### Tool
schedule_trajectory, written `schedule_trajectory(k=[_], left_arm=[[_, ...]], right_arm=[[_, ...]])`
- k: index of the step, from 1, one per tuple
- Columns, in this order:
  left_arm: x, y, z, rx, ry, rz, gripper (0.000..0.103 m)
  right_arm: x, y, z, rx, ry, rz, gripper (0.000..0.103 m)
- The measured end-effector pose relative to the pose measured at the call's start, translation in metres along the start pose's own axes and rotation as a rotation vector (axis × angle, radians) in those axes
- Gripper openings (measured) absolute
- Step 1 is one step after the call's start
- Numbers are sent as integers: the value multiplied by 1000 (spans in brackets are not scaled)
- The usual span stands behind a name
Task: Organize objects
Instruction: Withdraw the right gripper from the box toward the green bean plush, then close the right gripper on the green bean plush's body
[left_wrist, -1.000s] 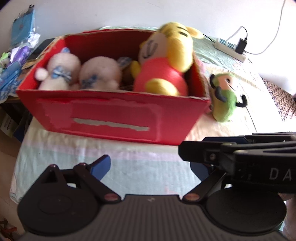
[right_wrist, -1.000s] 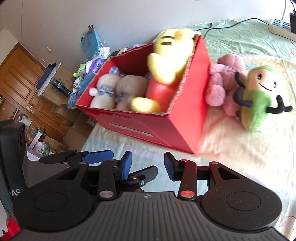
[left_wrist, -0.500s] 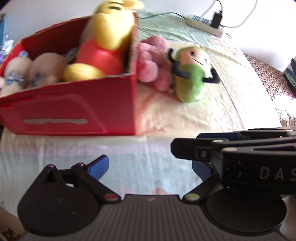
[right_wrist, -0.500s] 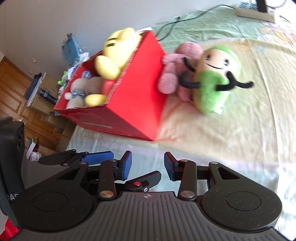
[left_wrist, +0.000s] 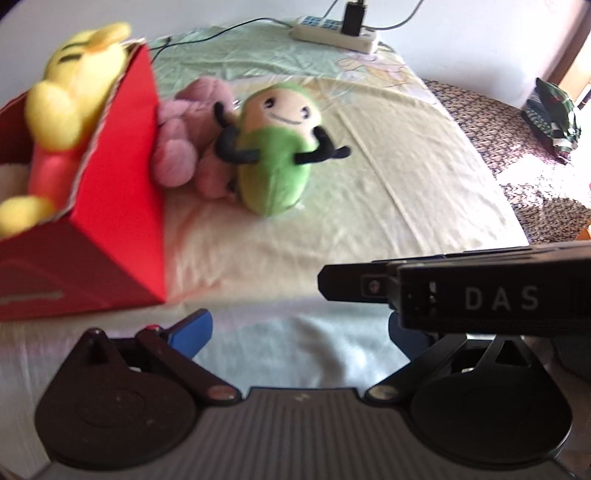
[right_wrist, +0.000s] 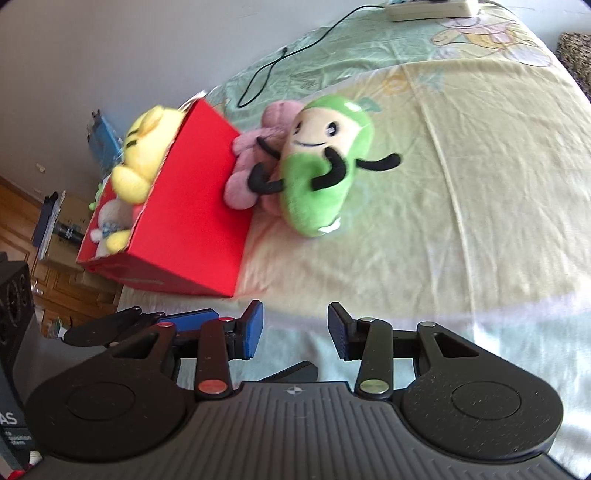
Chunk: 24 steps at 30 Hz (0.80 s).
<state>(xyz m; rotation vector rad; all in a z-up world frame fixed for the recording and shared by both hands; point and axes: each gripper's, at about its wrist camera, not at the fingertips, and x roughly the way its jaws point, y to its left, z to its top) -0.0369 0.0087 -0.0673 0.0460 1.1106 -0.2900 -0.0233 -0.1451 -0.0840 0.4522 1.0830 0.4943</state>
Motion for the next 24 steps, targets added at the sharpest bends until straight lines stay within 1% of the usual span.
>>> schedule_trajectory(k=[4,6,10,13,16,19,21,24], left_arm=[[10,-6,11,14,-12,-21,101],[15,-7,16,19,-27,-3,100],[20,-11,27,78,-87,23,100],[27,-11,38,118,-116,50,100],[33,-8,48,142,-140,44,100],[39,-3,56,150,-168,39,100],[43,-1,62,150,-175,30,100],[52,4,69,149,-165,22,100]], right_arm=[[-5,-21,14,56,-28,-5,43],[-7,-30,21,91,-42,7,43],[-8,-44,37,149,-73,32,43],[-3,-49,48,190,-85,52,44],[4,-52,58,227,-87,93,44],[14,-52,66,245,-89,102,46],[20,-52,69,257,-91,101,47],[29,-53,74,272,-85,103,47]])
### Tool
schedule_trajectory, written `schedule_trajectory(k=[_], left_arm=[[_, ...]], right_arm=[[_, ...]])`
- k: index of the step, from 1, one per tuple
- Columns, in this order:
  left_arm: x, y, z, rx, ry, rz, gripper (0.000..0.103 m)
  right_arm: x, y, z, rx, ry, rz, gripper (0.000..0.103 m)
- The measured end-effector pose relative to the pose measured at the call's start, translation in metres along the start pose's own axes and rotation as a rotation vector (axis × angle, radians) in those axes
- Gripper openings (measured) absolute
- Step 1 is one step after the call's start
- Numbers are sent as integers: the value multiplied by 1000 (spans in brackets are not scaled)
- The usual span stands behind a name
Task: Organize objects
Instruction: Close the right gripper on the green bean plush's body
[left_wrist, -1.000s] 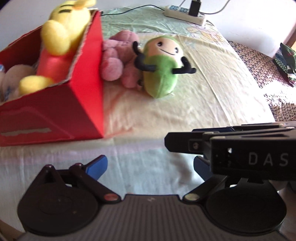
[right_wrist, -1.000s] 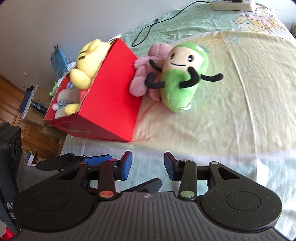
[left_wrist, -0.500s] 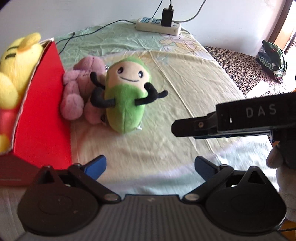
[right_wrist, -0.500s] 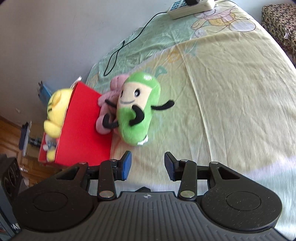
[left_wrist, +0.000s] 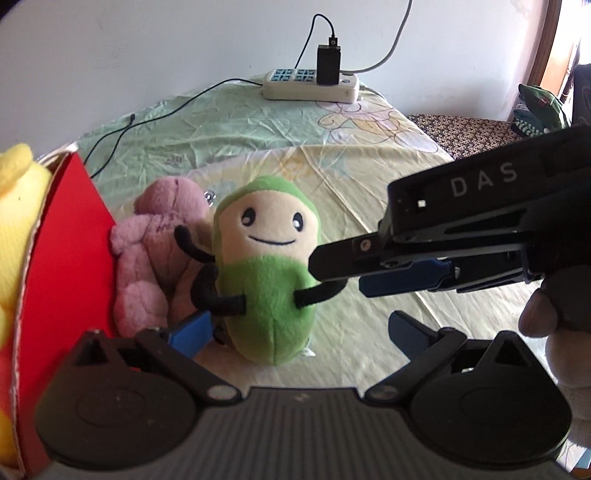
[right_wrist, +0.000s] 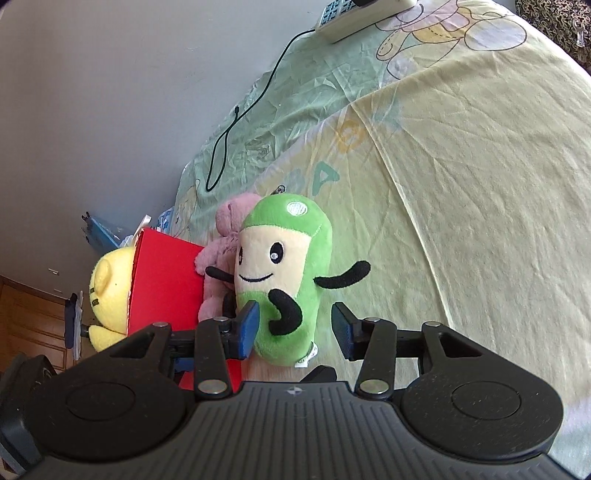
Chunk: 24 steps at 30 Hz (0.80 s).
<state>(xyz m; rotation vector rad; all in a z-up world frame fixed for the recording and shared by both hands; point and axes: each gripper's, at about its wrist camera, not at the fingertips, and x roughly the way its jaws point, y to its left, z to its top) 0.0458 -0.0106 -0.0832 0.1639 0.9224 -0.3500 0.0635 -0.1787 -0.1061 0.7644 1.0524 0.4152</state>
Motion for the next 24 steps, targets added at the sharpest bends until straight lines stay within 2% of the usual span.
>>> schedule_trajectory(k=[8,12,13,17,19,22,24], left_arm=[[15,19,2,-38,24,-36,99],[17,21,2,-16,11,-27,98],[17,21,3,-13,9,-26,98],[20,22,5,9,9,-24,96],[20,24,7,3,11,-32,94],[20,29,10,-22,18,-60,94],[20,30,10,-30,27,-73,91]], right_arm=[[21,-5,8,44,30,10,48],[28,-6,13,64,35,26,52],[30,-6,14,72,37,29,56],[35,-5,18,88,37,55,56],[35,-6,20,101,38,71,54],[34,-3,21,101,45,103,41],[31,3,21,66,37,83,40]])
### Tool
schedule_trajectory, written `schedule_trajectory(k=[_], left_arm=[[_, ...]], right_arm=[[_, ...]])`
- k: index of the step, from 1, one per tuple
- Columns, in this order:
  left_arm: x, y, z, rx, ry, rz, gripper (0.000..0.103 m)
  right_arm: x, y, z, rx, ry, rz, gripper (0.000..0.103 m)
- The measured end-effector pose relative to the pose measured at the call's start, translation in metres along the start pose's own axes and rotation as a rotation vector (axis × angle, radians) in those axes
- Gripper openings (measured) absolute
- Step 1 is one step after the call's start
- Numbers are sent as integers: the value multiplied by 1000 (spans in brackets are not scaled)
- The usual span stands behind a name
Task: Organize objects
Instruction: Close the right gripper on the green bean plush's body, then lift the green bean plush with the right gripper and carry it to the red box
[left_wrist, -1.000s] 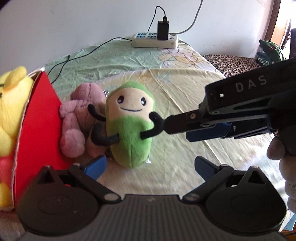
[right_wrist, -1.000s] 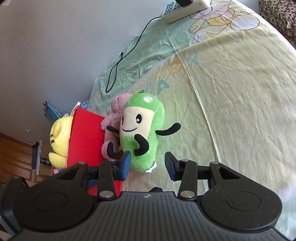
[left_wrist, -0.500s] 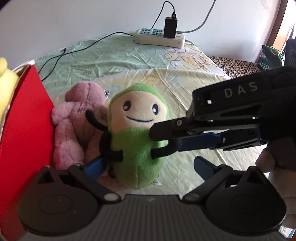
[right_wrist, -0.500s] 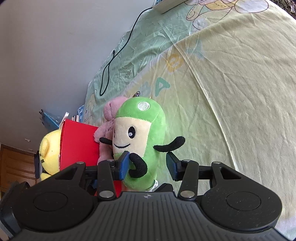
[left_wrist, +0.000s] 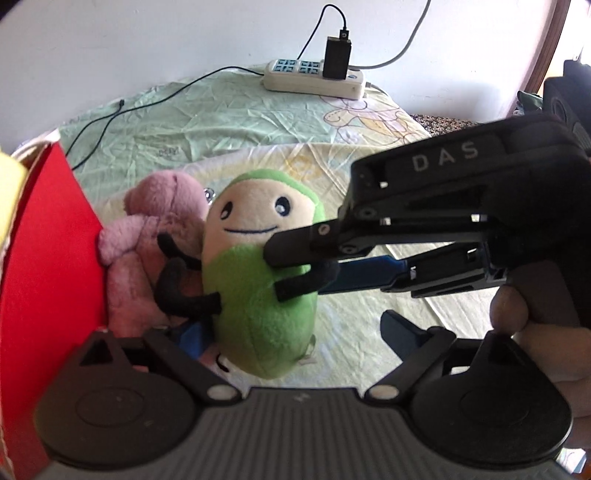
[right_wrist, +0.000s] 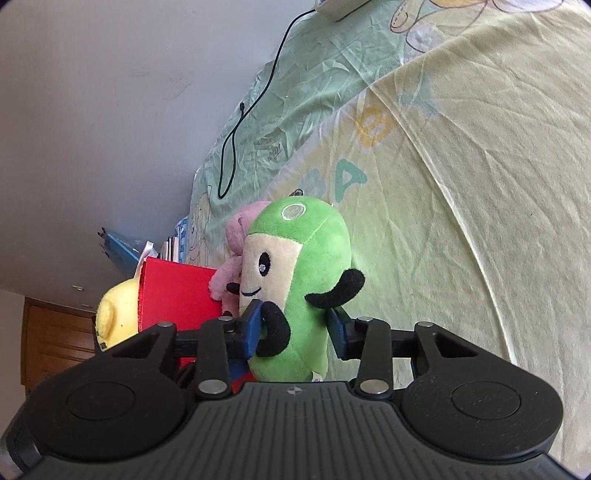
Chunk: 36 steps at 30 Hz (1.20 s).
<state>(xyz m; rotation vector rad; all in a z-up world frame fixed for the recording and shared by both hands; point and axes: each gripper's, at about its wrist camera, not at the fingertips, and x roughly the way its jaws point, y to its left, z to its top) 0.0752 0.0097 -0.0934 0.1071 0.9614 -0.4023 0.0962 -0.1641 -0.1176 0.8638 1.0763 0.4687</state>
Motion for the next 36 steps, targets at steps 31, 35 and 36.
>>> schedule_trajectory(k=[31,35,36], left_arm=[[-32,-89,-52,28,149,-133,88],[-30,-83,-51,22,138,-107,87],[-29,-81,-50,22,134,-94,88]], right_arm=[[-82,-20,-66,-76,5,-127,43],[-82,-24,-67,-49,0,-113,45],[-82,-25,-67,-43,1,-107,46]])
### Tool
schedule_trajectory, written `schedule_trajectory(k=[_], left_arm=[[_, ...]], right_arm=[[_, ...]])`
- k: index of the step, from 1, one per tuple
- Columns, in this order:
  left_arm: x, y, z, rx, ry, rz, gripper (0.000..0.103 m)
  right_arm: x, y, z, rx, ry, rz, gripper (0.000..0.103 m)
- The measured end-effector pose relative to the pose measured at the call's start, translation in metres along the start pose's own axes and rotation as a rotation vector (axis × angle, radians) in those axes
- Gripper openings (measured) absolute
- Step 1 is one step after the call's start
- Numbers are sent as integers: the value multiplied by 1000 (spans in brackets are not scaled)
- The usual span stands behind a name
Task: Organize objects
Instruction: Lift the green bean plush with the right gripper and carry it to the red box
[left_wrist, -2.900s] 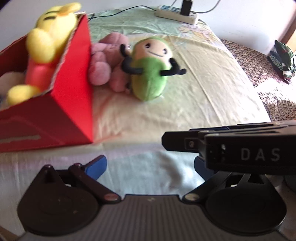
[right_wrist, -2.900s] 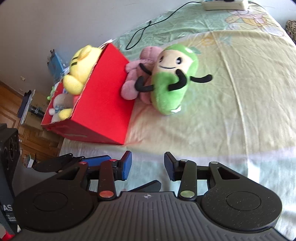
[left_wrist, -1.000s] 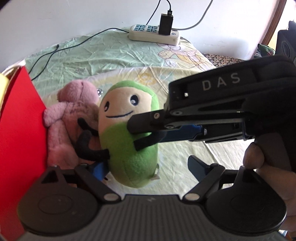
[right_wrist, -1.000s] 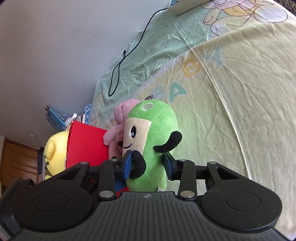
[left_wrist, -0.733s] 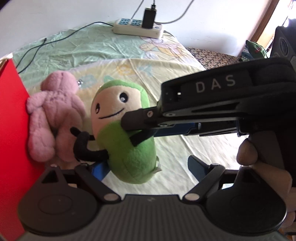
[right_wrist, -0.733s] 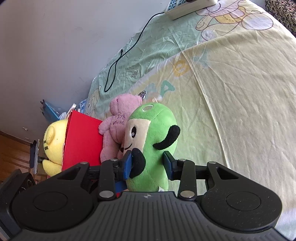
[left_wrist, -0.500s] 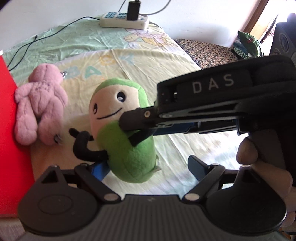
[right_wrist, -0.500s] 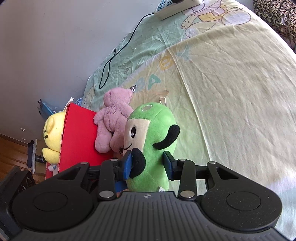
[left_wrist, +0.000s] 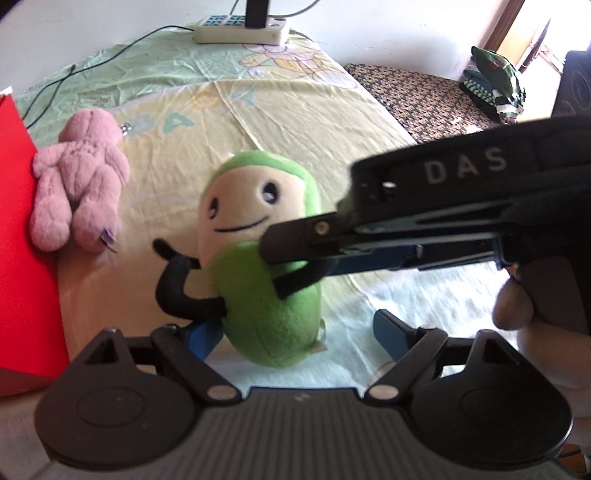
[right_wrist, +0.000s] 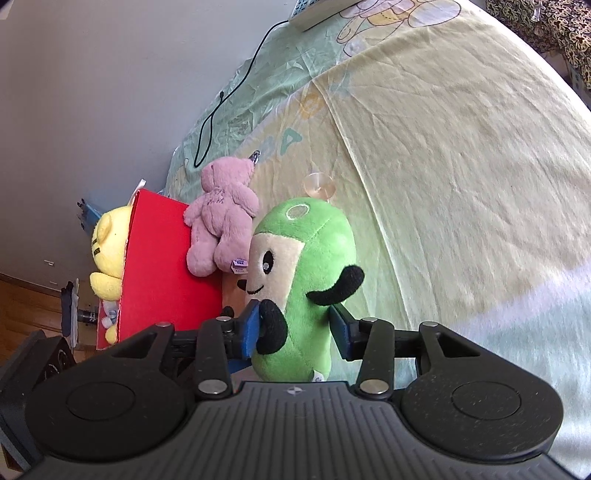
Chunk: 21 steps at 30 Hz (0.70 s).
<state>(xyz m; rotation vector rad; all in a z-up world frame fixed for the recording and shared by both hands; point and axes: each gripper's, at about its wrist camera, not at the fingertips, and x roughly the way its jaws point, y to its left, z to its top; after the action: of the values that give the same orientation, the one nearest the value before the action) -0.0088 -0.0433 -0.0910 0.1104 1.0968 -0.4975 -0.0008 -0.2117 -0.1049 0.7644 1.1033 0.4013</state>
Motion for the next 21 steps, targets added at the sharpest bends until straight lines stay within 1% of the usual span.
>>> schedule_trajectory(k=[1,3,4,7,10,15,18,19,21], left_arm=[[0,2,1,-1,-2,13,88],[1,6,5,0,-7,24,89],[1,7,6,3,-9,27,92],[7,9,11,11,-15,38,94],[14,10,11,13,-8,53,94],[24,18,14,-12,8,51,94],[27,22,15,-18,20,48,87],[29,23,15,-21,26,46,84],[29,23,15,-17,19,52,83]], right_arm=[[1,-1,0,2,1,2,50],[2,-1,0,0,1,-5,53],[3,-1,1,-2,0,-7,56],[7,-1,3,-8,-5,-10,59],[12,-1,5,-11,-6,-13,65],[21,0,7,-13,3,6,65],[26,1,10,-14,8,24,65],[27,2,11,-17,6,26,65],[29,5,12,-33,4,26,64]])
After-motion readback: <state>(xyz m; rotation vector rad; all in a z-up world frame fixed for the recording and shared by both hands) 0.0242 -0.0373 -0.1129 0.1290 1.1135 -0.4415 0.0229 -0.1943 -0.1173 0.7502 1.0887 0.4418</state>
